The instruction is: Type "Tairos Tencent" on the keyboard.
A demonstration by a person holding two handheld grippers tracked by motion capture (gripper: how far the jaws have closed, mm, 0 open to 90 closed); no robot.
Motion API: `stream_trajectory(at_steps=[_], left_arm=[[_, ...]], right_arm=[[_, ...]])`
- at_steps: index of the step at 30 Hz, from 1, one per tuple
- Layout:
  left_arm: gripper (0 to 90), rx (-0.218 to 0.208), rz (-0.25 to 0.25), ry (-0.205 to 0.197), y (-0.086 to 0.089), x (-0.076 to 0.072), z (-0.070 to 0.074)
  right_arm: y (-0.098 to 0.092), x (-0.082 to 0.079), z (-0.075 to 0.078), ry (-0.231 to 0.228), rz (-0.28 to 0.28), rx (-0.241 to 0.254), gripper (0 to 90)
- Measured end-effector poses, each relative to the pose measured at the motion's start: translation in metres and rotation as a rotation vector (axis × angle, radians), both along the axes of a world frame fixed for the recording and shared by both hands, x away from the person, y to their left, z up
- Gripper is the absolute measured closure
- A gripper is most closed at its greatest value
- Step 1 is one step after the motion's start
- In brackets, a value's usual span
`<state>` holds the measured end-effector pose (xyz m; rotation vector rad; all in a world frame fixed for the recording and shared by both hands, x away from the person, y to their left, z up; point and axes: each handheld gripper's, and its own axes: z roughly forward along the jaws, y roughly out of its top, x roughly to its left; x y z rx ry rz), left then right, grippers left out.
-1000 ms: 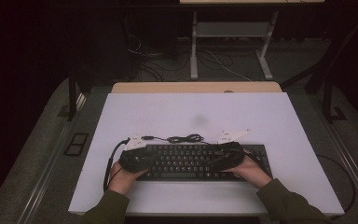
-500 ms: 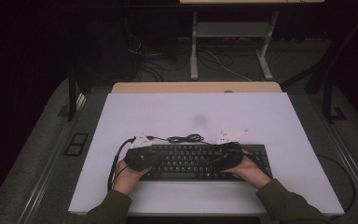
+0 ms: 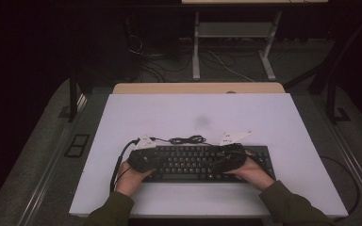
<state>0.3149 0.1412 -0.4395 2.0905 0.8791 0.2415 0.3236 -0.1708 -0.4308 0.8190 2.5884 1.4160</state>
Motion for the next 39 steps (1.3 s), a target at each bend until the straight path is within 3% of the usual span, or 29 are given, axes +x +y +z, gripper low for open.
stream_trajectory(at_steps=[10,20,32,39], left_arm=[[88.4,-0.019,-0.001,0.0,0.002,-0.001,0.003],[82.4,-0.036,0.002,-0.004,0.006,-0.003,0.007],[53.3,-0.034,0.001,0.004,0.006,-0.01,0.006],[41.6,-0.045,-0.007,0.001,0.007,-0.011,0.006]], right_arm=[[-0.001,0.0,0.001,-0.004,0.0,0.002,28.7],[-0.002,0.001,0.005,0.012,-0.013,0.006,28.7],[0.004,0.002,0.004,0.032,0.004,0.008,32.0],[0.007,0.006,0.004,0.041,0.012,0.011,34.7]])
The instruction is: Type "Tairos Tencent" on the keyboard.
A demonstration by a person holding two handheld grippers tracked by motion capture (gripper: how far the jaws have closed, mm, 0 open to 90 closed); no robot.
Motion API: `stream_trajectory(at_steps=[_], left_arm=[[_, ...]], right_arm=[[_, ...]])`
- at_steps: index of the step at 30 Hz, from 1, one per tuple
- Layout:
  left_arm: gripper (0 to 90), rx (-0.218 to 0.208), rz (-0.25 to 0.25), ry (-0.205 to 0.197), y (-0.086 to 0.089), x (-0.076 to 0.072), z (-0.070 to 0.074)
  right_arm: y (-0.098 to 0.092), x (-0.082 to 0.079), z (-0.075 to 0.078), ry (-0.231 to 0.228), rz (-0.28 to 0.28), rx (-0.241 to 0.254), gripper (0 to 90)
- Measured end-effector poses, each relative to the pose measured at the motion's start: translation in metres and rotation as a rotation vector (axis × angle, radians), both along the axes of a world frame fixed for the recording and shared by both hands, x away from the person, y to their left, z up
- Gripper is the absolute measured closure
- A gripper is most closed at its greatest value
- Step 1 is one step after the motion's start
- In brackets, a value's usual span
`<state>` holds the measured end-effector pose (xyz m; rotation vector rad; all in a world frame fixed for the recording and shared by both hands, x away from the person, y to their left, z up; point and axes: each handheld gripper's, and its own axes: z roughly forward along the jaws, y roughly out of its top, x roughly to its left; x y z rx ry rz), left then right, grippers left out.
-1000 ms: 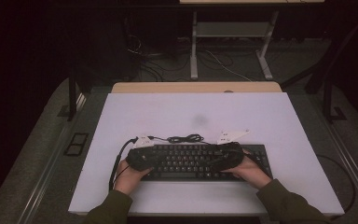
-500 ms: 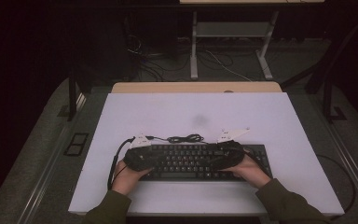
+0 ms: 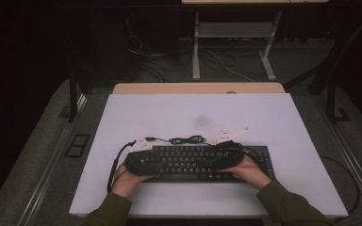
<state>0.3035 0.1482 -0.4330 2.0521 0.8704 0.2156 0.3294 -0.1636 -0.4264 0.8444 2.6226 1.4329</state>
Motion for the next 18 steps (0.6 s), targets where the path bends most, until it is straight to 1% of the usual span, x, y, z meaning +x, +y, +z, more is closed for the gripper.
stream_trajectory(at_steps=[3,9,14,18], left_arm=[[37.7,-0.004,-0.003,0.003,0.0,0.0,0.0],[30.7,-0.006,0.002,-0.002,-0.001,-0.001,0.0],[26.1,-0.006,0.01,-0.001,0.0,-0.001,-0.001],[23.6,-0.003,0.015,-0.004,0.0,-0.001,0.0]], right_arm=[[0.003,0.002,0.001,0.006,-0.002,-0.005,35.5],[0.011,0.005,0.001,0.017,0.021,-0.017,40.0],[0.018,0.006,0.001,0.011,0.029,-0.024,45.3],[0.024,0.007,0.002,0.003,0.035,-0.021,52.9]])
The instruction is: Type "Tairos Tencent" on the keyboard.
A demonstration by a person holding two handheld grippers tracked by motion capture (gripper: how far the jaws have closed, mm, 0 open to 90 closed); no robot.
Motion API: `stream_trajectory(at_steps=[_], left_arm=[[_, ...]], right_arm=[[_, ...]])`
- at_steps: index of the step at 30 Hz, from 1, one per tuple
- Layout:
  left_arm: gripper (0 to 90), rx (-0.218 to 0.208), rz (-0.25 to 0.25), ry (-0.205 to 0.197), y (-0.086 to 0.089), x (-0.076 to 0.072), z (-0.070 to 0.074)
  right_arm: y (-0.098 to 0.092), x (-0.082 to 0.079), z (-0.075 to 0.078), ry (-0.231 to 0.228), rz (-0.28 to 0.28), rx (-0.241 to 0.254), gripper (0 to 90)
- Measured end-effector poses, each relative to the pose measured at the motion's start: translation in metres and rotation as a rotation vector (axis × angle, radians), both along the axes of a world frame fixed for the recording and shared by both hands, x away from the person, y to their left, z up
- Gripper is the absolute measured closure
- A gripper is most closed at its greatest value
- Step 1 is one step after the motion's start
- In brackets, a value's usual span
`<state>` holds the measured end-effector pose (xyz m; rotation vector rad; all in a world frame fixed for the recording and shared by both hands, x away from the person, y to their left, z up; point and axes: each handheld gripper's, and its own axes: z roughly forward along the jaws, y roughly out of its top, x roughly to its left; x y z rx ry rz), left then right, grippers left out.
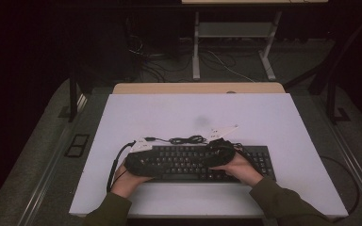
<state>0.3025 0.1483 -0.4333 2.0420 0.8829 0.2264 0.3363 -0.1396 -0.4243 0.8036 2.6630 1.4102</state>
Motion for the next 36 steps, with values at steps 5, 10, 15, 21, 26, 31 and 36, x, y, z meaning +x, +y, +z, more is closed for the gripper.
stream_trajectory(at_steps=[5,10,15,21,26,31,36], left_arm=[[20.8,-0.001,0.004,-0.003,0.0,0.0,-0.001],[17.7,0.0,0.001,-0.018,-0.001,-0.001,-0.001],[16.4,-0.002,0.0,-0.026,-0.001,-0.001,-0.001],[16.2,-0.004,0.0,-0.029,-0.001,-0.001,-0.001],[16.2,-0.006,-0.001,-0.031,-0.001,-0.001,-0.001],[16.2,-0.005,0.001,-0.029,-0.002,-0.001,-0.002],[16.2,-0.005,0.001,-0.028,-0.002,-0.001,-0.002]], right_arm=[[0.005,-0.001,0.0,-0.012,0.016,0.007,62.5],[0.01,-0.005,-0.001,-0.02,0.041,0.011,71.2],[0.013,-0.005,-0.003,0.012,0.074,0.023,81.0],[0.015,-0.005,-0.004,0.021,0.107,0.027,89.3],[0.018,-0.006,-0.007,0.034,0.137,0.012,89.4],[0.022,-0.007,-0.011,0.042,0.157,0.0,89.4],[0.024,-0.009,-0.012,0.047,0.166,-0.014,89.4]])
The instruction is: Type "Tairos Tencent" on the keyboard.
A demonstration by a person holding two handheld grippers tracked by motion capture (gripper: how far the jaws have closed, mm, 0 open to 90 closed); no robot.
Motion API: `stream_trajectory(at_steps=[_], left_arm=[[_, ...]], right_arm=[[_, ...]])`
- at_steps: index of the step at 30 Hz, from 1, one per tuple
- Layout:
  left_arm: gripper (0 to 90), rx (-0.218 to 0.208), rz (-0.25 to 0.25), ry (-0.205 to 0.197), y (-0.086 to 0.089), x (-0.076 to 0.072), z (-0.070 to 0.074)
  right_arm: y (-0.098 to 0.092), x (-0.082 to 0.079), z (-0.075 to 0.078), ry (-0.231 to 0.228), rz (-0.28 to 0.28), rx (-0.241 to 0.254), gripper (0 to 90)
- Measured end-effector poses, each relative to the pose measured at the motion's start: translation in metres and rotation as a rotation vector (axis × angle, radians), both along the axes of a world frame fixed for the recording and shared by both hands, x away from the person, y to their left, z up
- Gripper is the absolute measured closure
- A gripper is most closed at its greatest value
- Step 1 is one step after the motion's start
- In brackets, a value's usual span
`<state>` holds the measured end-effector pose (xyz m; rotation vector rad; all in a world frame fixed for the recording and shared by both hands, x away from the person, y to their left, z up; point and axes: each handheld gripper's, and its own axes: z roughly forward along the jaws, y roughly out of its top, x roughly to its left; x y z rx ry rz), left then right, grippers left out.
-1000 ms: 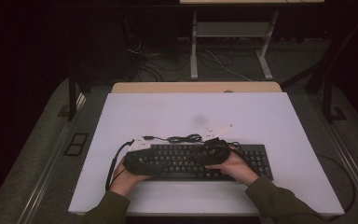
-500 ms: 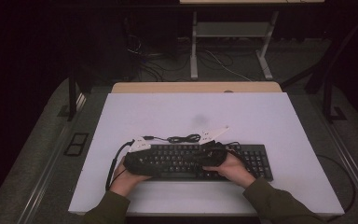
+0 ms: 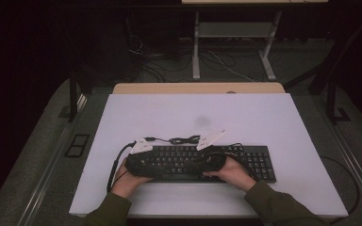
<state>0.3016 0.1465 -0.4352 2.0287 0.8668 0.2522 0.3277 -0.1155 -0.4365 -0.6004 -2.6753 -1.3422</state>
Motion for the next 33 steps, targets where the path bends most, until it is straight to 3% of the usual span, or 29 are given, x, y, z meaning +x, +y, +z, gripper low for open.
stream_trajectory(at_steps=[16,33], left_arm=[[16.2,0.006,-0.003,-0.001,-0.0009,0.0004,-0.0011],[16.5,0.016,-0.007,-0.001,-0.0009,0.0001,-0.0007]], right_arm=[[0.0054,-0.0028,-0.0055,0.009,0.011,-0.042,89.4],[0.0047,-0.0026,-0.005,0.016,0.011,-0.028,87.5]])
